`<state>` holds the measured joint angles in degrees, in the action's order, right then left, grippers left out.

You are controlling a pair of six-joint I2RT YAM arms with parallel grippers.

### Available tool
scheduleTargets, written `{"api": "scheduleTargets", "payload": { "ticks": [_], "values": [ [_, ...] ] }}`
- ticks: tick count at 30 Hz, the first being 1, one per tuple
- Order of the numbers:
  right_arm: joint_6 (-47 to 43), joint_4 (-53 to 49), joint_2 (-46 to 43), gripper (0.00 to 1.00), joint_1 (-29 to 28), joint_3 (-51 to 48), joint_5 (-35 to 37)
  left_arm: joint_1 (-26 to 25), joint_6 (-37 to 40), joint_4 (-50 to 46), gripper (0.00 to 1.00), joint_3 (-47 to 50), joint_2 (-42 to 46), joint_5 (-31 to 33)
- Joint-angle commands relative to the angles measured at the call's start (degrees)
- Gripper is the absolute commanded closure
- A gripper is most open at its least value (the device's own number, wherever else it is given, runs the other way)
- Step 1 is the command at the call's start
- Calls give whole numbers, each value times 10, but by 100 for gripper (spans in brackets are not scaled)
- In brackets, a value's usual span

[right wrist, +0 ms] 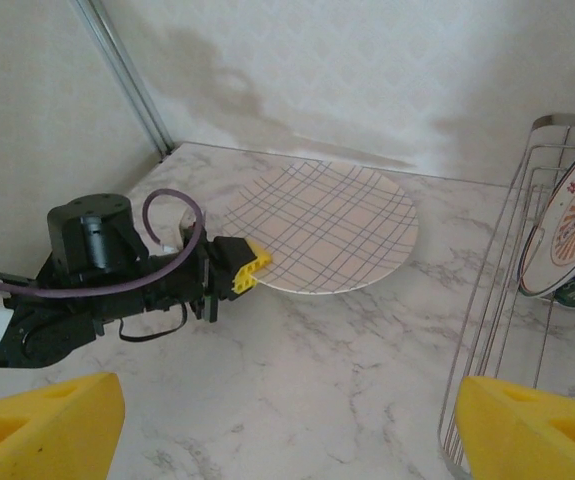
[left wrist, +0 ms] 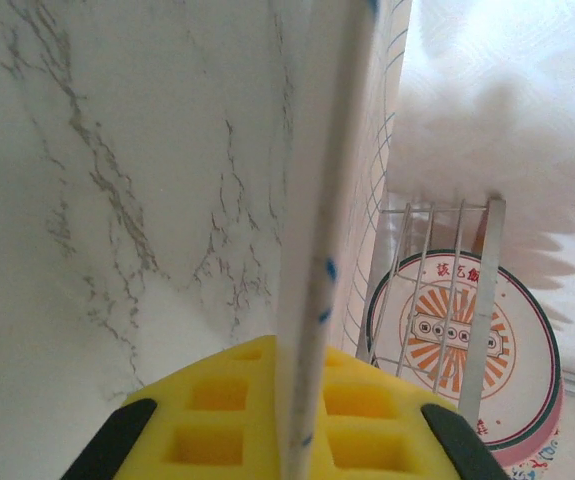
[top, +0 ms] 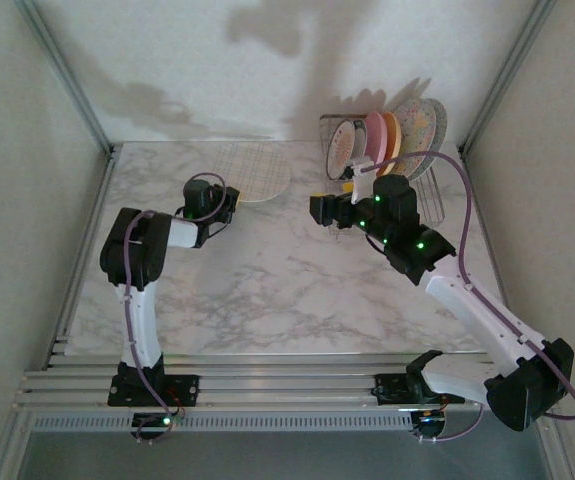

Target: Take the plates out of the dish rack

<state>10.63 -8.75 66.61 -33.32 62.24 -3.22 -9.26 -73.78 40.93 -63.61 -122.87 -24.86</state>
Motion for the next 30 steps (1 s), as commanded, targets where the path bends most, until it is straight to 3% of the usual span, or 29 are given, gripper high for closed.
{"api": "scheduleTargets", "payload": {
  "ticks": [1, 15, 22, 30],
  "values": [
    [-6, 16, 4, 14, -4, 18, -9, 6, -1, 37, 100, -29, -10, -19],
    [-4, 10, 7, 14, -5, 18, -9, 12, 8, -16, 99, -59, -42, -22],
    [-3, 9, 4, 13, -4, 17, -2, 12, 23, -59, 82, -72, -39, -21],
    [4, 5, -6, 10, -4, 13, 29, 10, 51, -141, 56, -90, -22, -9]
  ]
}}
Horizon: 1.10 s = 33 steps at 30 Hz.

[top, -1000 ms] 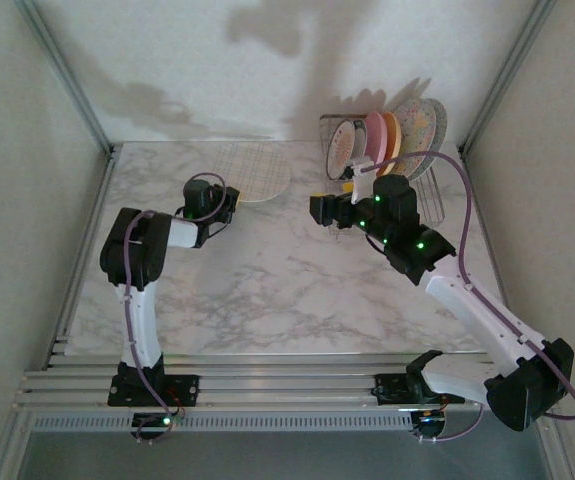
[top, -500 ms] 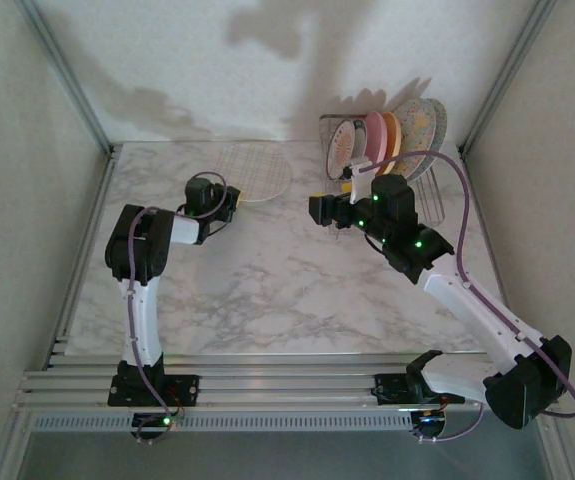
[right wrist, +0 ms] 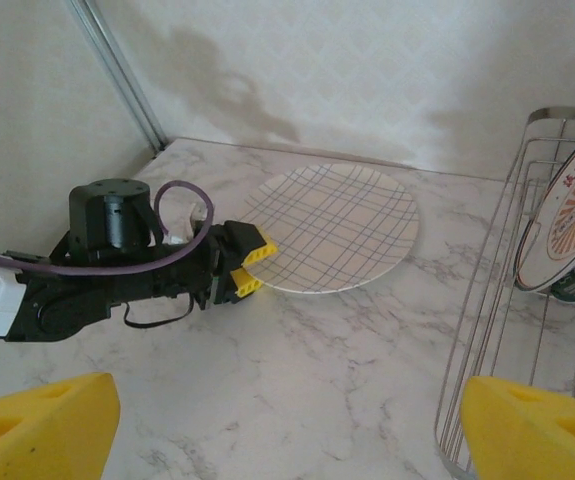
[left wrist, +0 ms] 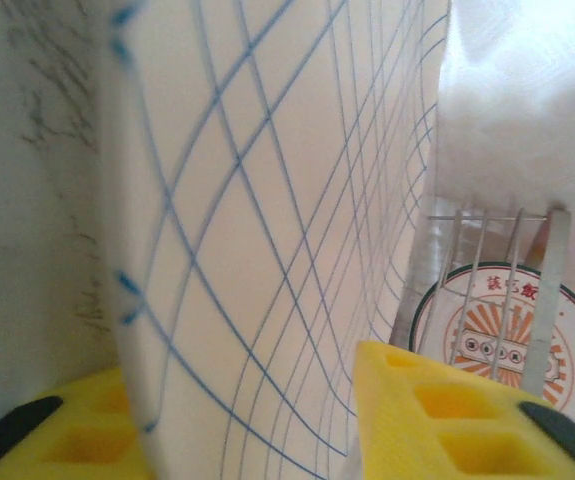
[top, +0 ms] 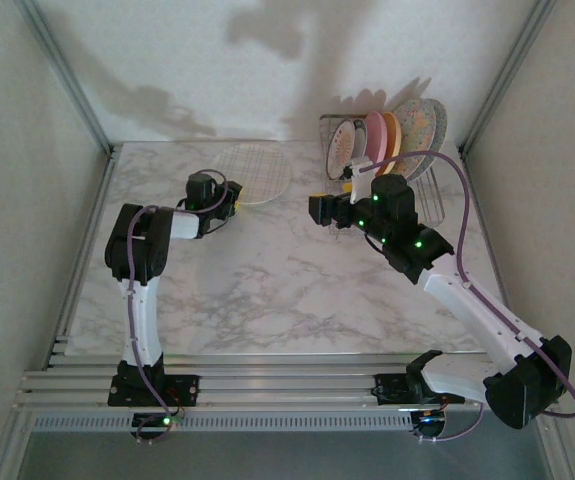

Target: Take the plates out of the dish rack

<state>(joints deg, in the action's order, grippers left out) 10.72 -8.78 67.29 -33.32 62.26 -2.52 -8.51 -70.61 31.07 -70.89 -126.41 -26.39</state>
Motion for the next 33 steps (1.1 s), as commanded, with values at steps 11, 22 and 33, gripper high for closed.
{"api": "scheduleTargets", "payload": {
  "ticks": [11, 22, 33],
  "values": [
    [34, -6, -22, 8, 57, 18, 72, 1, 36, -106, 35, -9, 40, 21],
    [151, -27, 4, 8, 216, 43, 138, 0, 57, -191, 22, 1, 76, 46],
    [250, 76, 137, 14, 337, 82, 113, -9, 75, -218, 13, 55, 152, 65]
  ]
}}
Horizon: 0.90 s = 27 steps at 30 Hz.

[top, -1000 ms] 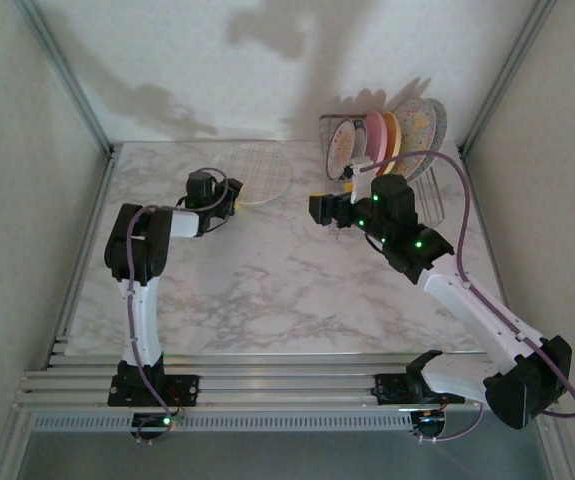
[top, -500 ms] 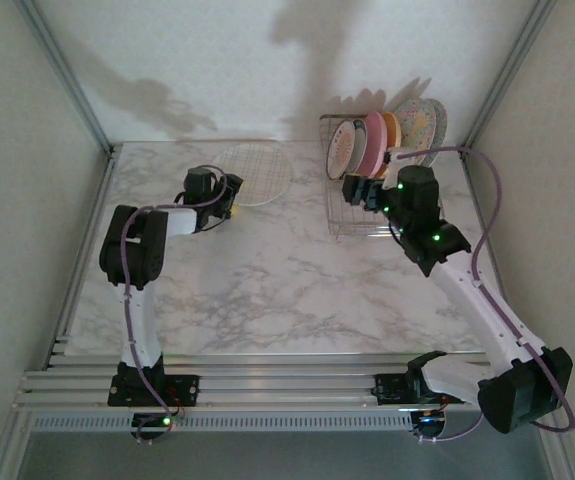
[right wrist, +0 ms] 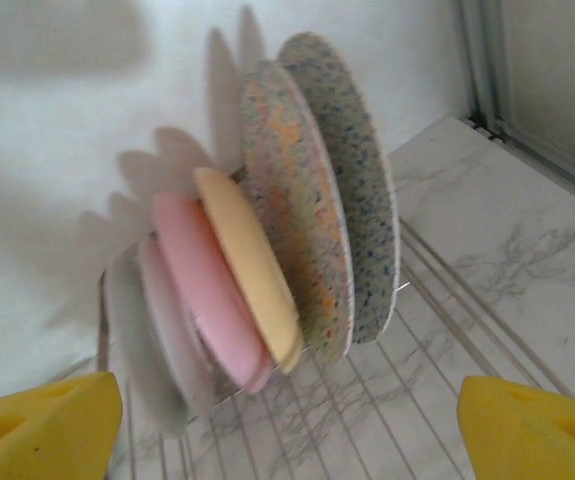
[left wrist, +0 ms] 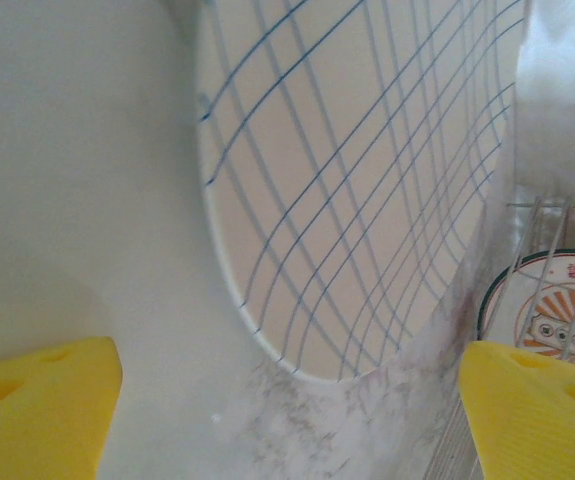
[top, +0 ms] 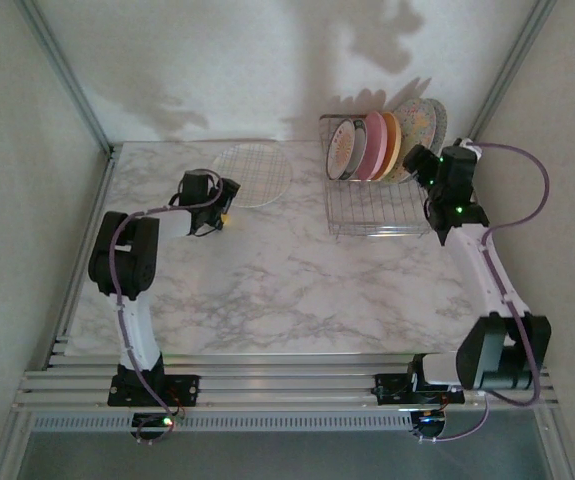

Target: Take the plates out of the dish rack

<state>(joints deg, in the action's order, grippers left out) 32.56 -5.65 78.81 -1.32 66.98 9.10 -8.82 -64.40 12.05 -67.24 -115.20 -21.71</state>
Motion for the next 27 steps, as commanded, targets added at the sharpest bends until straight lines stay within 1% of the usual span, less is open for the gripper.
{"api": "scheduleTargets", "payload": {
  "ticks": [1, 5, 9, 13, 16, 20, 24, 27],
  "values": [
    [35, 50, 36, 15, 28, 45, -11, -9, 13, -30, 13, 27, 55, 23],
    [40, 70, 79, 20, 60, 68, -26, -25, 16, -30, 12, 70, 132, 49],
    [30, 104, 118, 28, 90, 80, -69, -54, 35, -48, 12, 89, 209, 71],
    [37, 173, 163, 35, 127, 81, -153, -82, 65, -71, 12, 91, 269, 84],
    [28, 180, 198, 43, 144, 105, -203, -97, 89, -86, 13, 93, 308, 89],
    [-10, 184, 223, 44, 147, 123, -231, -111, 117, -81, 13, 104, 365, 84],
    [-29, 172, 248, 45, 150, 148, -252, -128, 156, -78, 14, 110, 416, 83],
    [-39, 159, 268, 49, 151, 164, -254, -138, 165, -62, 14, 116, 444, 75]
  ]
}}
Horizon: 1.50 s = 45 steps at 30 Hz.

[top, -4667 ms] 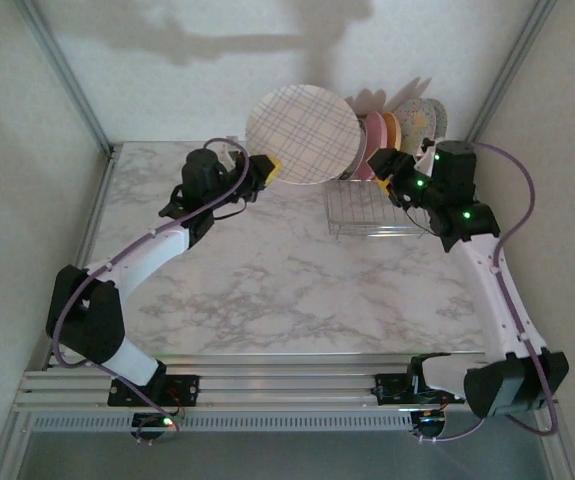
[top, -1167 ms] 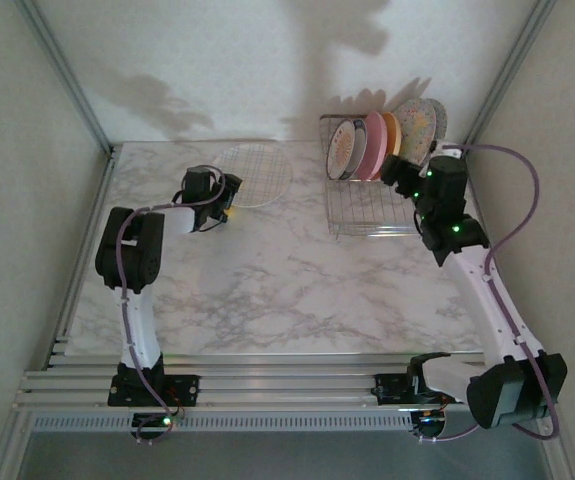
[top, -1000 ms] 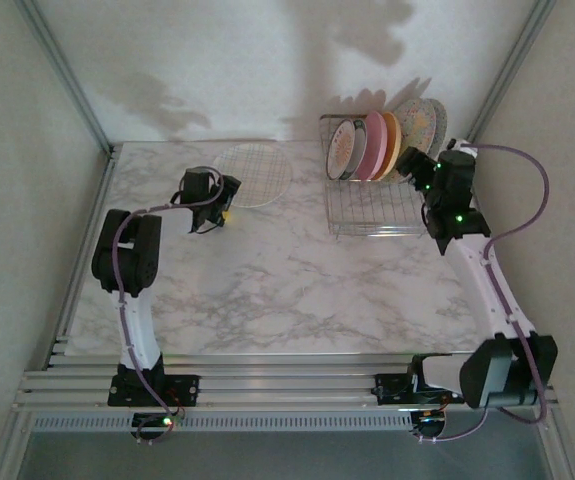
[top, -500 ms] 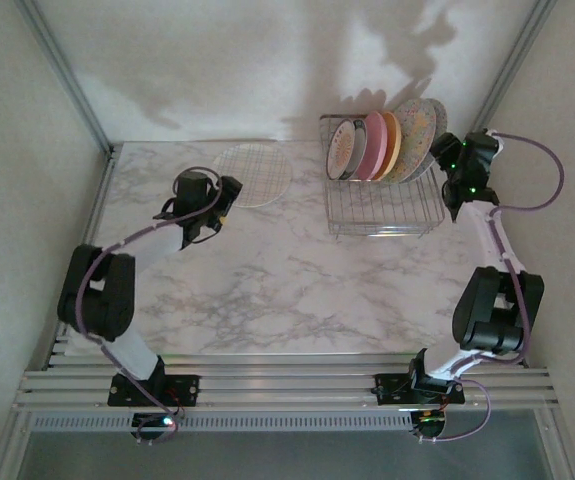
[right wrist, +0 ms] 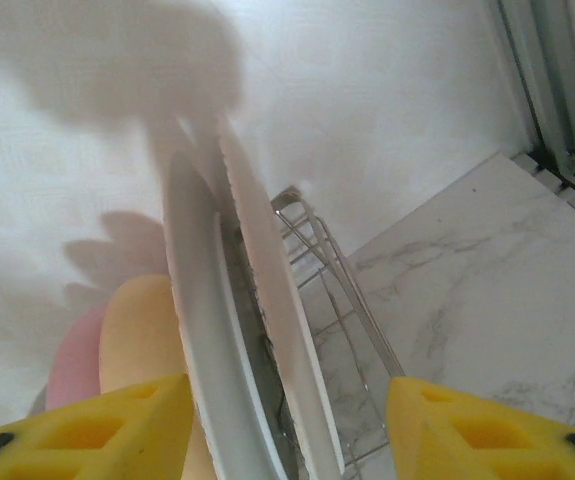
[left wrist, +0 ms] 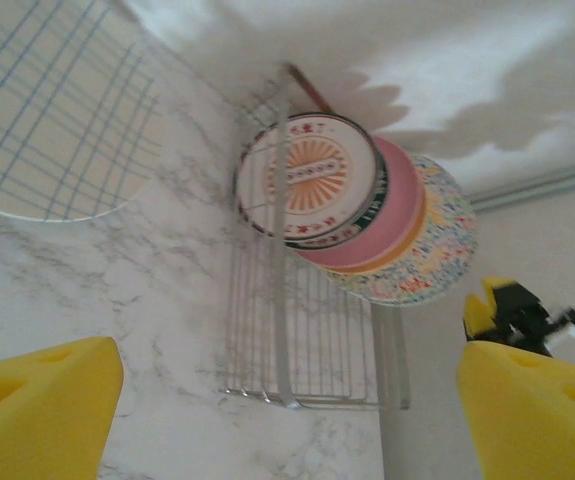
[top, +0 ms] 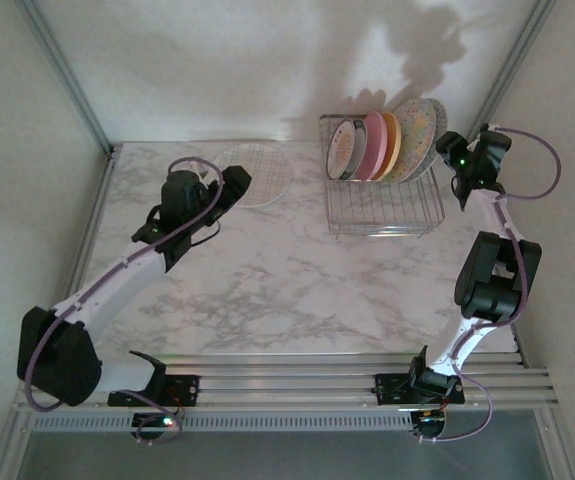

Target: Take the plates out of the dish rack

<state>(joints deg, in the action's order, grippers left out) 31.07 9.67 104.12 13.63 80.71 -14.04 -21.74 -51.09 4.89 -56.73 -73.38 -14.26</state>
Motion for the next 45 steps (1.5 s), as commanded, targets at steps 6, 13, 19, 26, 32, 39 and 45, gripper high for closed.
{"api": "scheduleTargets", "payload": {
  "ticks": [6, 13, 19, 26, 32, 39, 45],
  "values": [
    [-42, -15, 47, 56, 5, 69, -39, -17, 33, 1, 14, -6, 39, -5],
    [-73, -61, 80, 60, 6, 116, -48, -25, 32, 10, 14, -26, 28, -11],
    [-97, -87, 96, 64, 5, 139, -52, -33, 39, 23, 14, -48, 20, -22],
    [-123, -102, 112, 68, 9, 156, -64, -34, 39, 22, 14, -62, 15, -25],
    [-156, -122, 132, 68, 10, 179, -85, -34, 41, 18, 14, -74, 7, -31],
    [-177, -130, 148, 69, 10, 191, -99, -35, 45, 24, 15, -92, 0, -45],
    [-186, -132, 158, 73, 10, 197, -108, -35, 46, 24, 15, -101, -1, -46]
  ]
}}
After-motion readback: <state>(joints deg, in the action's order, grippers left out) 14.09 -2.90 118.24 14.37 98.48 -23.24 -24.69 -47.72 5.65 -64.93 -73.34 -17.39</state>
